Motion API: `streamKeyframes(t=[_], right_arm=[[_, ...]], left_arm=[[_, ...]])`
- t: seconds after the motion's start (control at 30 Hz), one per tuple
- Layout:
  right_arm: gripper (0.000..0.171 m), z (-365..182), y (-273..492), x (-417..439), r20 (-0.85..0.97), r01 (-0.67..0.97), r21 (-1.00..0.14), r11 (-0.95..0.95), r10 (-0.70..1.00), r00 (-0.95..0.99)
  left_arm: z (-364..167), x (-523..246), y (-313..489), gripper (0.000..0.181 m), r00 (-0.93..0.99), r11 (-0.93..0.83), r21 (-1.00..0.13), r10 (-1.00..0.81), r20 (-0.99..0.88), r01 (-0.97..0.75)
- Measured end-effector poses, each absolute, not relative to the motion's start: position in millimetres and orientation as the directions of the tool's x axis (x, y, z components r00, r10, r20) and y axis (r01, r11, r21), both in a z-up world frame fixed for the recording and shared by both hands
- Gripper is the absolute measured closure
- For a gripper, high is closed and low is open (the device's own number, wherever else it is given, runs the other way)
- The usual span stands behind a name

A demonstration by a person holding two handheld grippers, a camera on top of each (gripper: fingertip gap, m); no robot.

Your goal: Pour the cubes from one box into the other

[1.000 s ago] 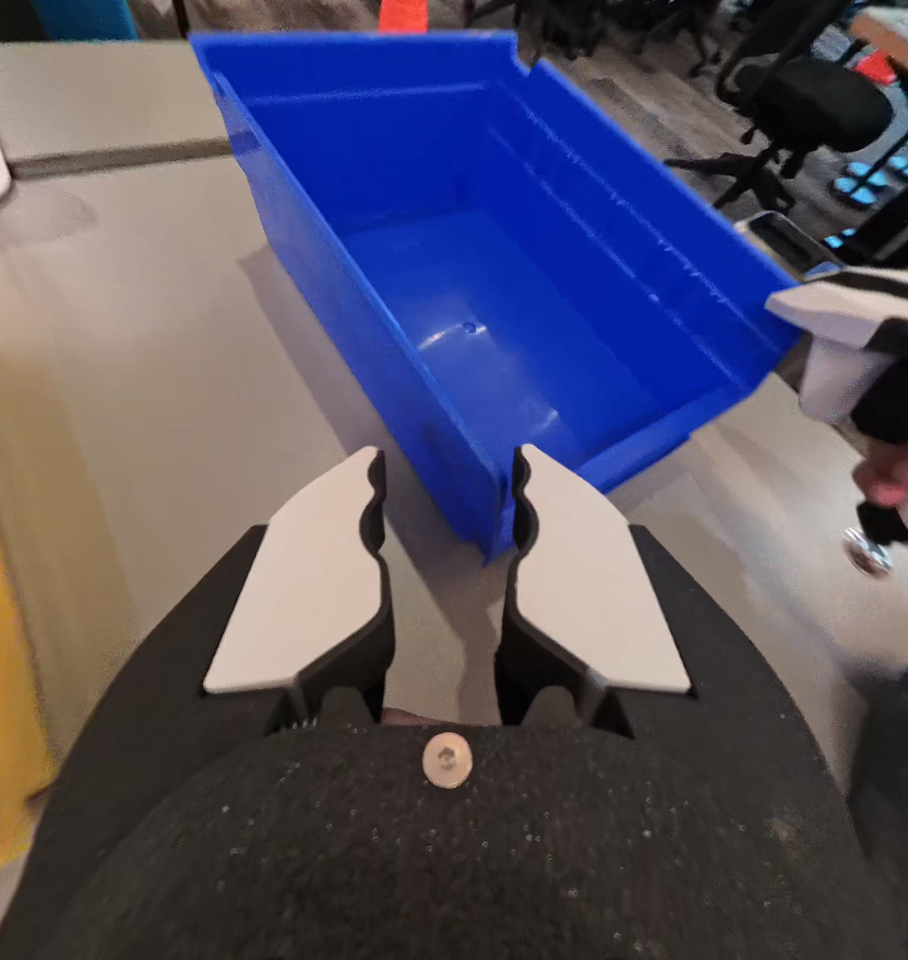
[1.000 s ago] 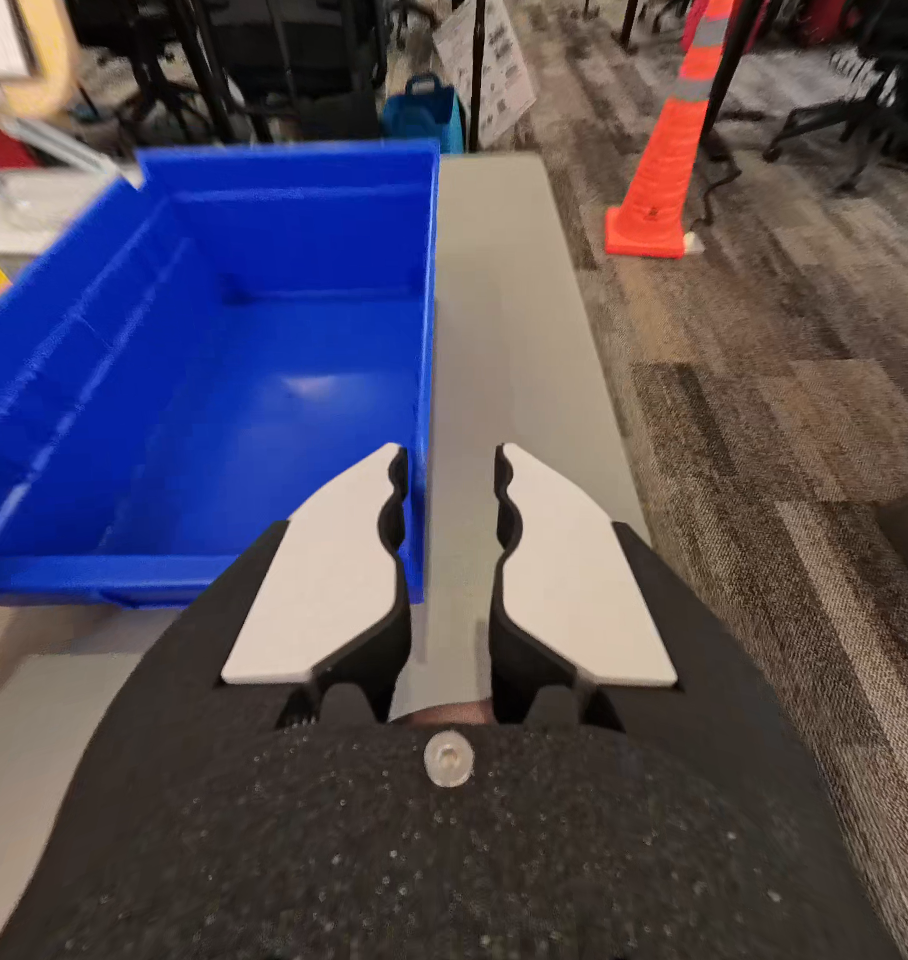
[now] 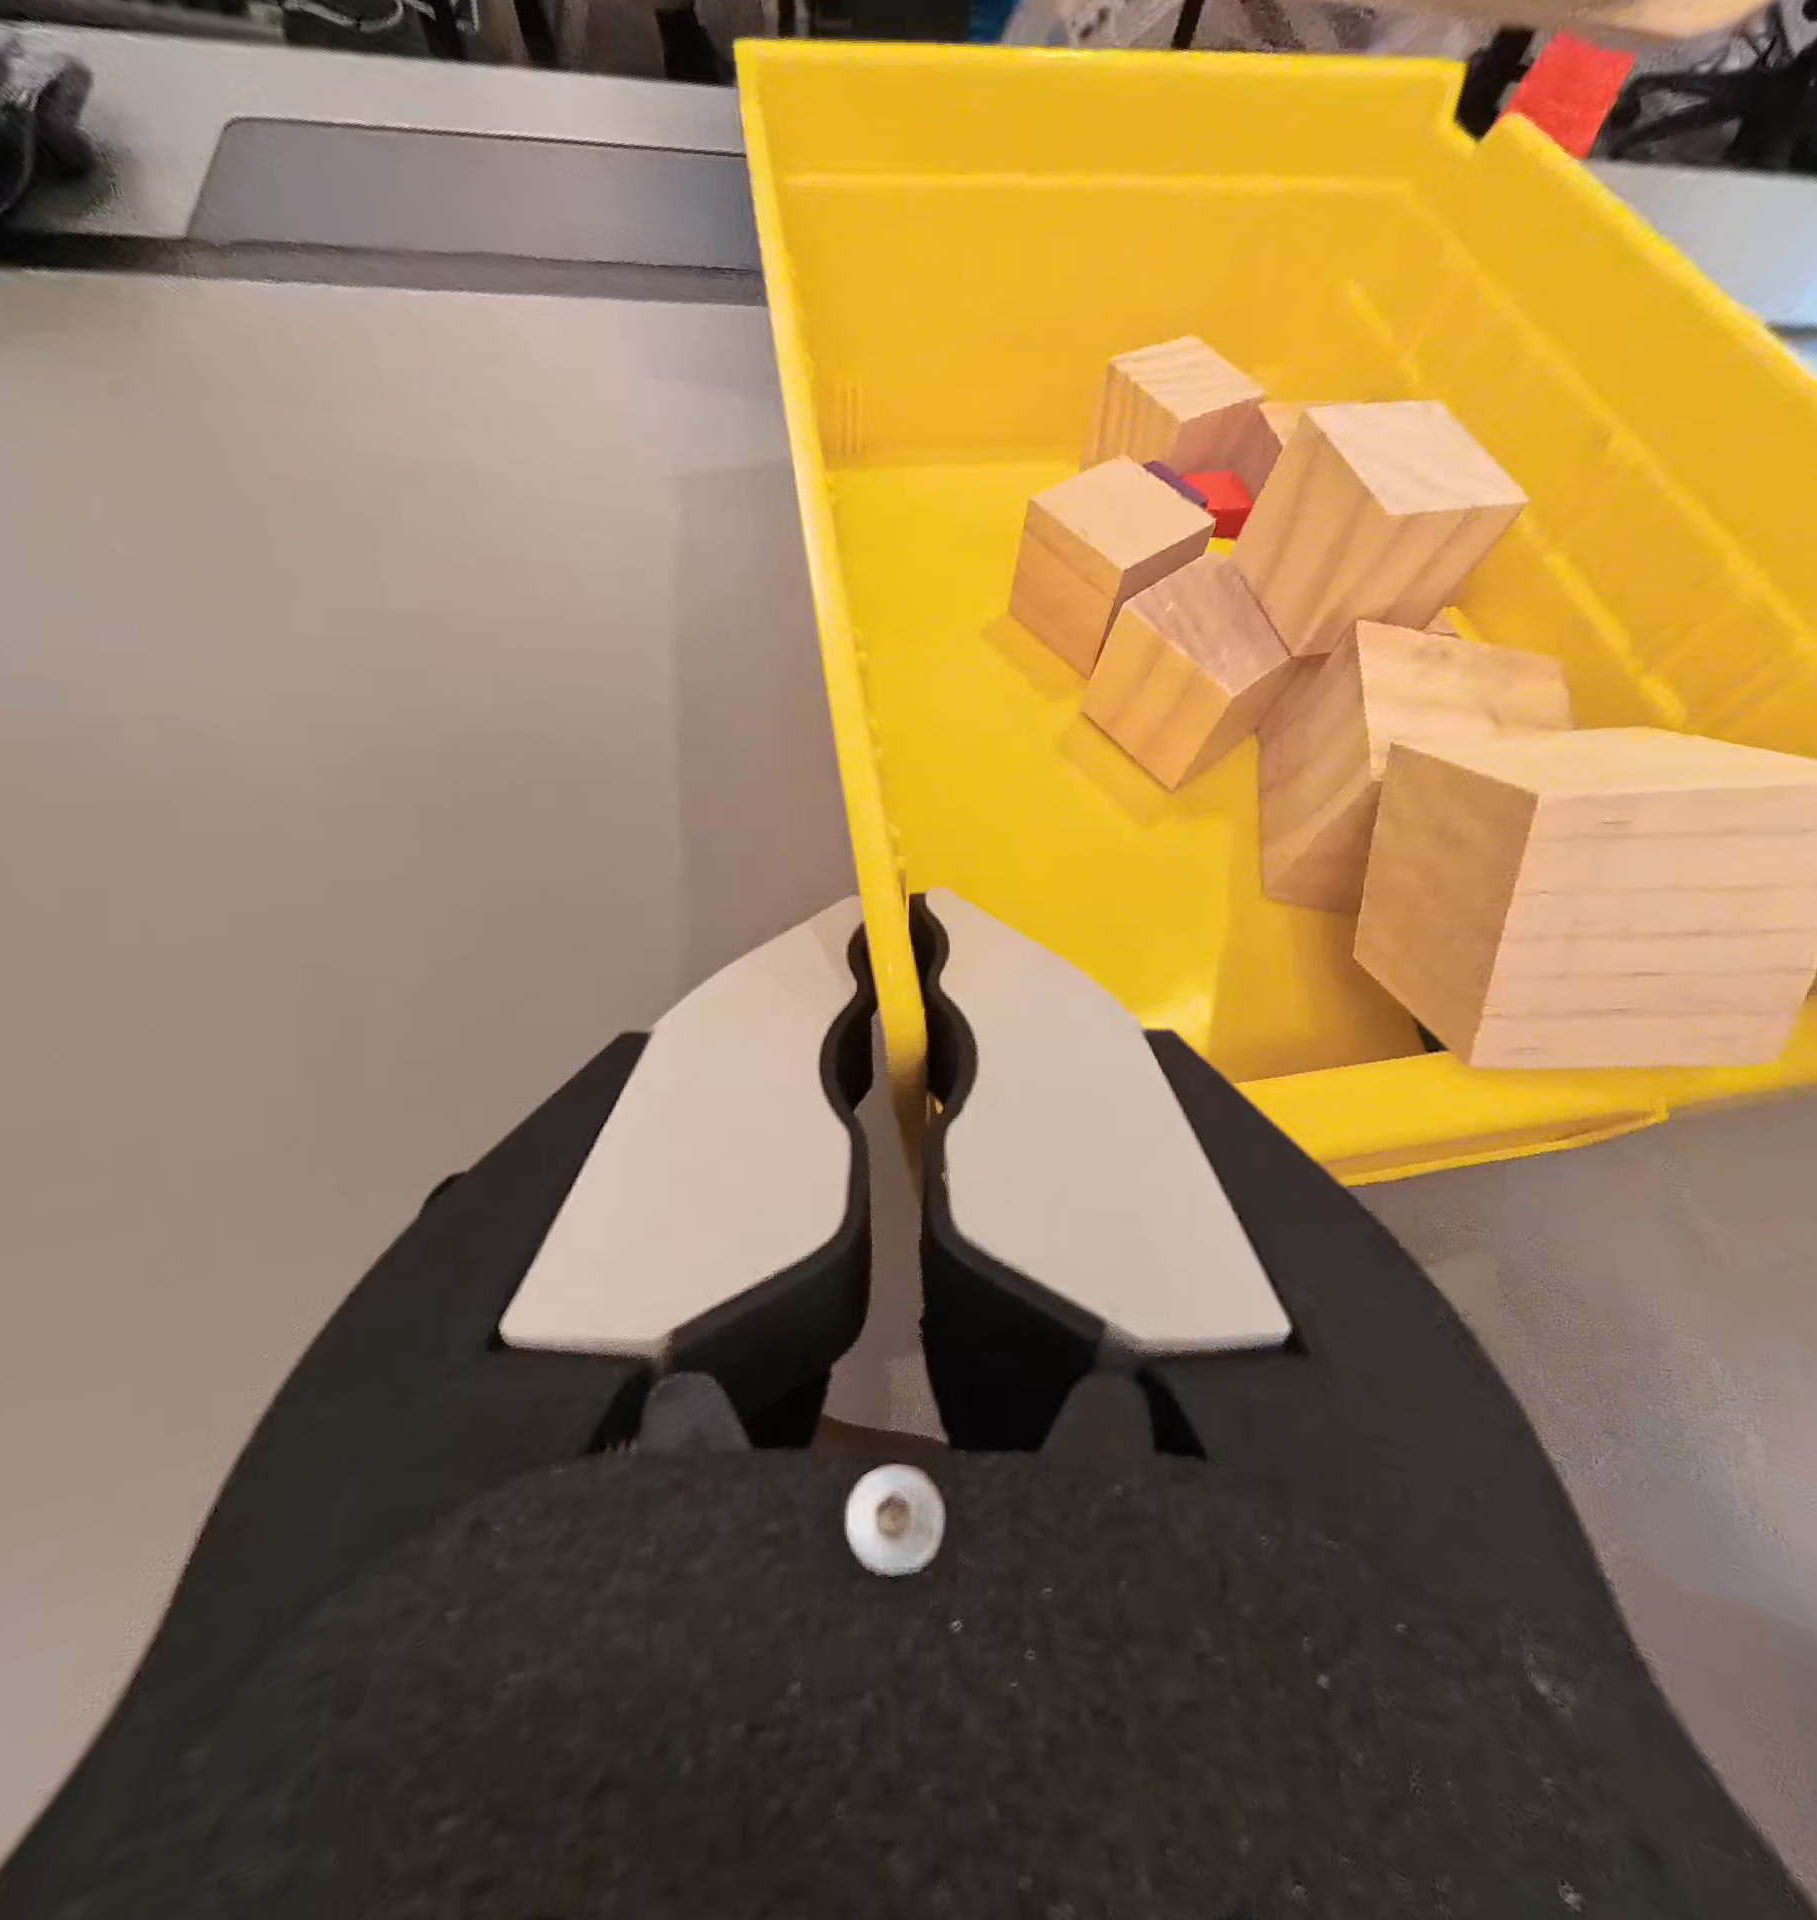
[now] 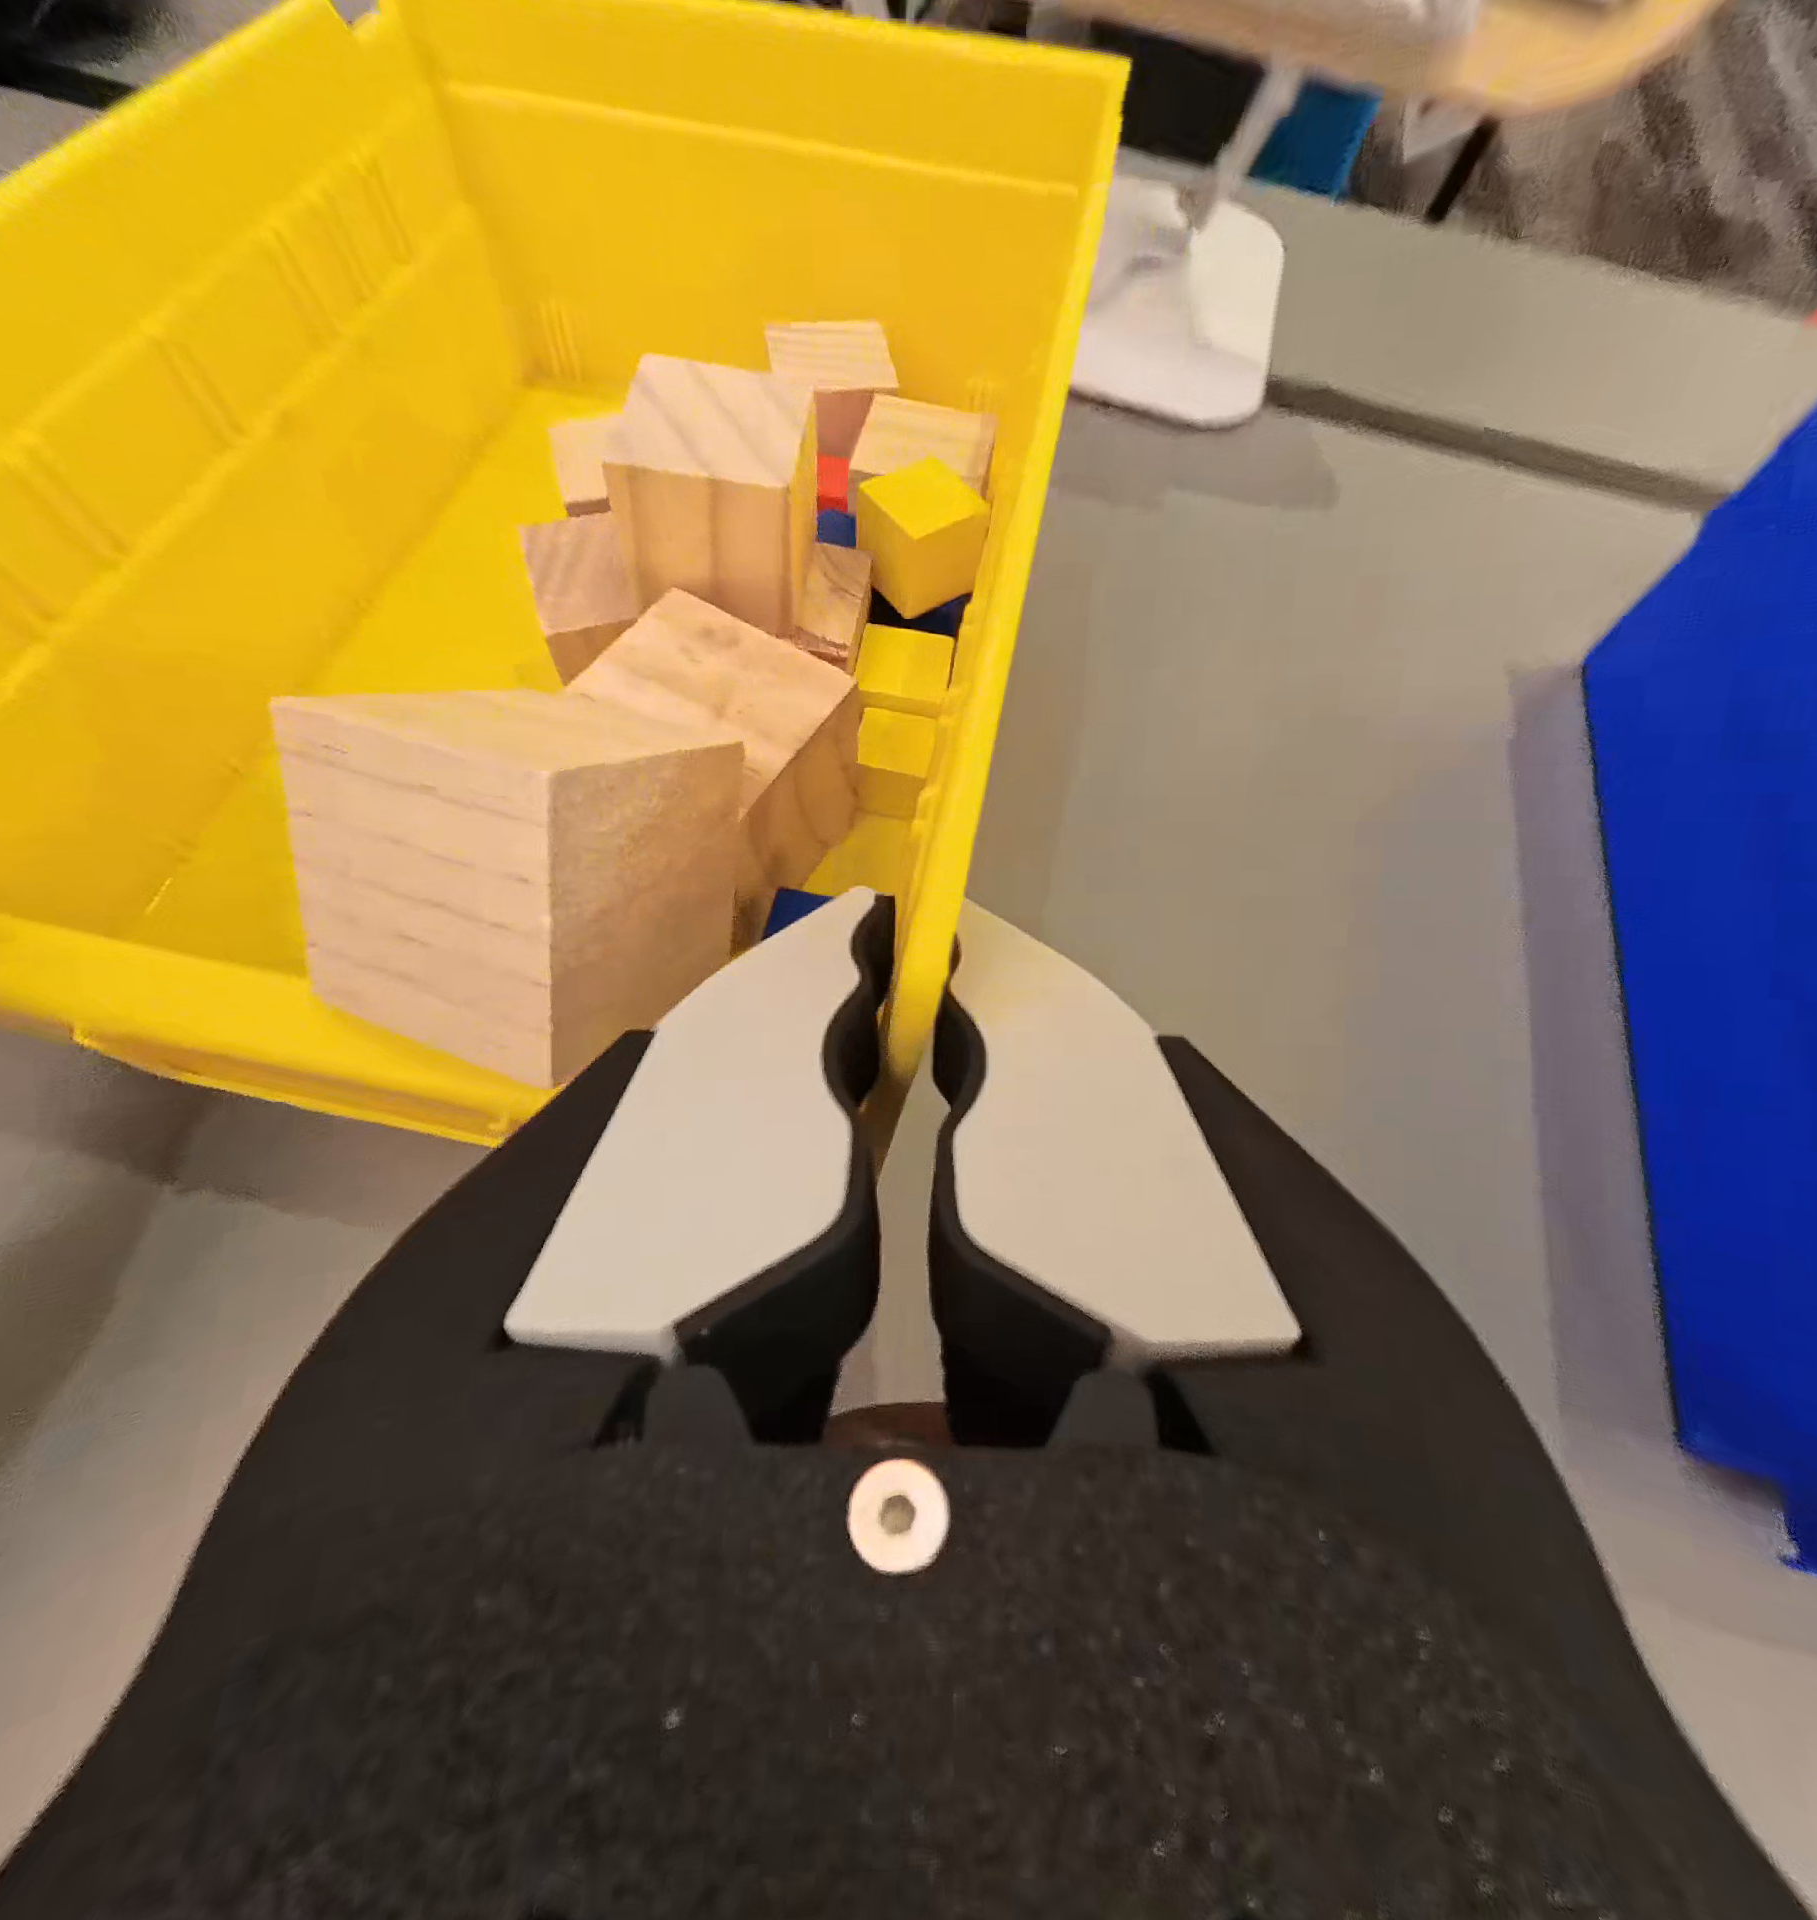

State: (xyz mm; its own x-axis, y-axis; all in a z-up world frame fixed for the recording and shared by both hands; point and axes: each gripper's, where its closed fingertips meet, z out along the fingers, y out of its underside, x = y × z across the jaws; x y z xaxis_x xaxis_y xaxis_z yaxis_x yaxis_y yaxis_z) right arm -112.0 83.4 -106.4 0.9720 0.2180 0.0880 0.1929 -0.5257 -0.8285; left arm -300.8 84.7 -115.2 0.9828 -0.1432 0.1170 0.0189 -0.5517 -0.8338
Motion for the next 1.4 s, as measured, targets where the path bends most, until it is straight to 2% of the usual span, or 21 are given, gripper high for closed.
streamKeyframes(t=[0.1,0.2,0.4,0.5,0.57,0.8,0.83,0.87,1.0,1.1,1.27,1.4], right_arm=[[0.167,-77,90,-157,0.176,0.272,-0.834,-0.479,0.236,0.956],[0.167,-68,91,-208,0.191,0.293,-0.840,-0.456,0.257,0.947],[0.166,-108,84,-274,0.087,0.243,-0.830,-0.502,0.314,0.946],[0.165,-133,79,-284,0.084,0.233,-0.834,-0.499,0.304,0.949],[0.165,-131,76,-289,0.058,0.197,-0.862,-0.467,0.296,0.954],[0.157,-130,61,-293,-0.007,0.220,-0.838,-0.499,0.414,0.910],[0.149,-125,55,-291,-0.007,0.245,-0.837,-0.490,0.458,0.889],[0.140,-118,47,-286,0.008,0.278,-0.840,-0.466,0.501,0.865],[0.137,-91,8,-234,0.009,0.361,-0.849,-0.387,0.672,0.741],[0.136,-75,-9,-154,-0.020,0.314,-0.867,-0.388,0.655,0.755],[0.130,-74,-12,8,0.073,0.262,-0.896,-0.359,0.461,0.884],[0.116,-97,-27,109,0.053,0.131,-0.931,-0.341,0.229,0.972]], left_arm=[[-105,-344,86,0.178,0.975,-0.535,-0.837,-0.102,0.197,0.113],[-99,-394,83,0.178,0.975,-0.518,-0.840,-0.049,0.219,0.162],[-114,-462,74,0.178,0.990,-0.553,-0.825,-0.001,0.140,0.117],[-127,-476,73,0.178,0.995,-0.541,-0.836,0.013,0.096,0.088],[-127,-479,73,0.178,0.997,-0.534,-0.842,0.013,0.081,0.075],[-123,-480,69,0.176,0.982,-0.521,-0.837,0.010,0.189,0.167],[-118,-481,67,0.171,0.980,-0.502,-0.846,0.013,0.198,0.178],[-109,-482,63,0.159,0.979,-0.474,-0.860,0.016,0.205,0.189],[-83,-474,37,0.135,0.992,-0.393,-0.912,0.005,0.127,0.119],[-66,-436,18,0.127,0.981,-0.397,-0.912,-0.110,0.158,0.102],[-50,-373,-29,0.129,0.945,-0.358,-0.932,-0.284,0.159,0.049],[-73,-372,-49,0.127,0.914,-0.316,-0.911,-0.220,0.341,0.264]])
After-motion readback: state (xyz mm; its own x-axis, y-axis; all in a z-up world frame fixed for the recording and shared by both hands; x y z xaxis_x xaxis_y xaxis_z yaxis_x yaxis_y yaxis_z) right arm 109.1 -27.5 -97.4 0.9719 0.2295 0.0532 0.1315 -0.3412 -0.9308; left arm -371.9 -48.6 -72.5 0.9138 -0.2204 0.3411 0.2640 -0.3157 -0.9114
